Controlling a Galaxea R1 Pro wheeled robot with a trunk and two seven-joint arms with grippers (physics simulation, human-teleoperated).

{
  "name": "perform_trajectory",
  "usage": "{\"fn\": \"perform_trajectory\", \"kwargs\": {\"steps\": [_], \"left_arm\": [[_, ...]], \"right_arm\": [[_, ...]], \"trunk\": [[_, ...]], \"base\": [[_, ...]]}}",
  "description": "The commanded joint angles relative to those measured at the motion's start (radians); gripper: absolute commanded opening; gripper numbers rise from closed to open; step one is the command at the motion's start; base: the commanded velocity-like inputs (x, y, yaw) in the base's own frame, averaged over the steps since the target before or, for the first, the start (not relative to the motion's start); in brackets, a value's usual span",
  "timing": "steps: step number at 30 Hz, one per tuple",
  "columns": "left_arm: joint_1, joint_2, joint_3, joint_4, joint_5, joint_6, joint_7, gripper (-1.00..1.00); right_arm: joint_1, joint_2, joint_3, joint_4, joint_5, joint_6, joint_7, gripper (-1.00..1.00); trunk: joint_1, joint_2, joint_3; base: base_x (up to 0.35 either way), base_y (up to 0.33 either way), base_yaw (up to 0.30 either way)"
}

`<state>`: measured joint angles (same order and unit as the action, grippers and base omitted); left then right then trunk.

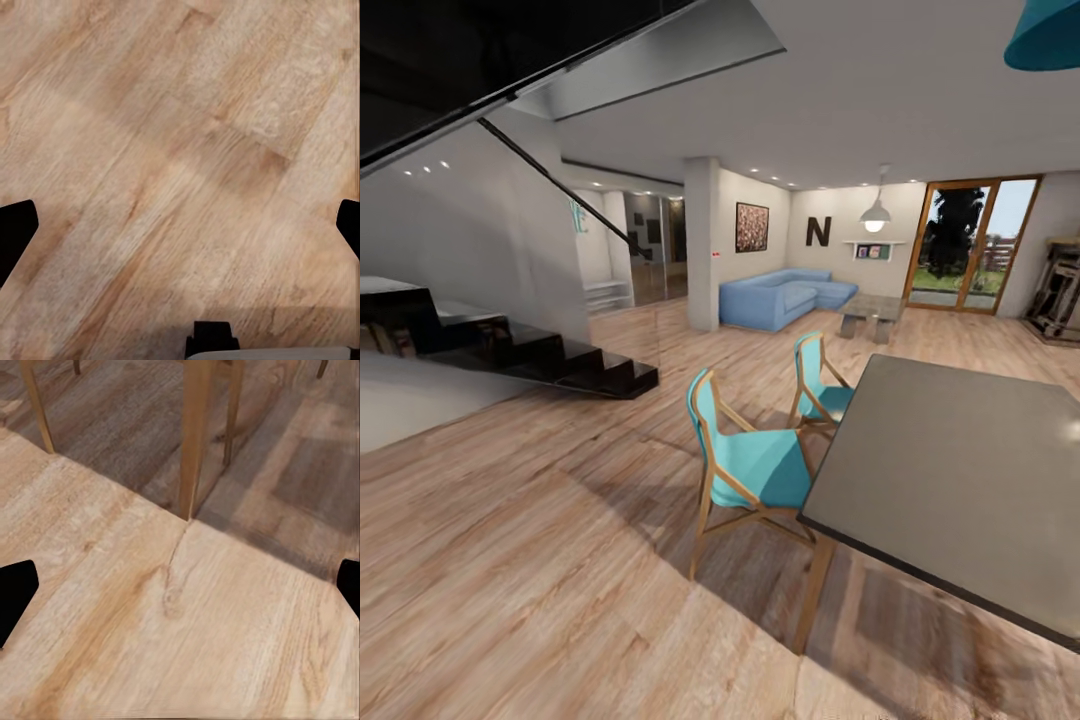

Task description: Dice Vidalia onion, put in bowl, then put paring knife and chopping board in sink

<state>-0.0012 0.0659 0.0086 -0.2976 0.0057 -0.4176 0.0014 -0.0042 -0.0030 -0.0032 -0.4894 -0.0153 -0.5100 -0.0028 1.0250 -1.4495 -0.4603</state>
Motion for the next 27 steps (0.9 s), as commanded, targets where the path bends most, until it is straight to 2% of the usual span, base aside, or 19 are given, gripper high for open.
{"fn": "perform_trajectory", "kwargs": {"steps": [1, 27], "left_arm": [[0.000, 0.000, 0.001, 0.000, 0.000, -0.003, 0.000, 1.00], [0.000, 0.000, 0.001, 0.000, 0.000, -0.003, 0.000, 1.00]], "right_arm": [[0.000, 0.000, 0.000, 0.000, -0.002, -0.002, 0.000, 1.00], [0.000, 0.000, 0.000, 0.000, -0.001, -0.004, 0.000, 1.00]], "trunk": [[0.000, 0.000, -0.001], [0.000, 0.000, -0.010]], "base": [[0.000, 0.000, -0.278], [0.000, 0.000, -0.278]]}}
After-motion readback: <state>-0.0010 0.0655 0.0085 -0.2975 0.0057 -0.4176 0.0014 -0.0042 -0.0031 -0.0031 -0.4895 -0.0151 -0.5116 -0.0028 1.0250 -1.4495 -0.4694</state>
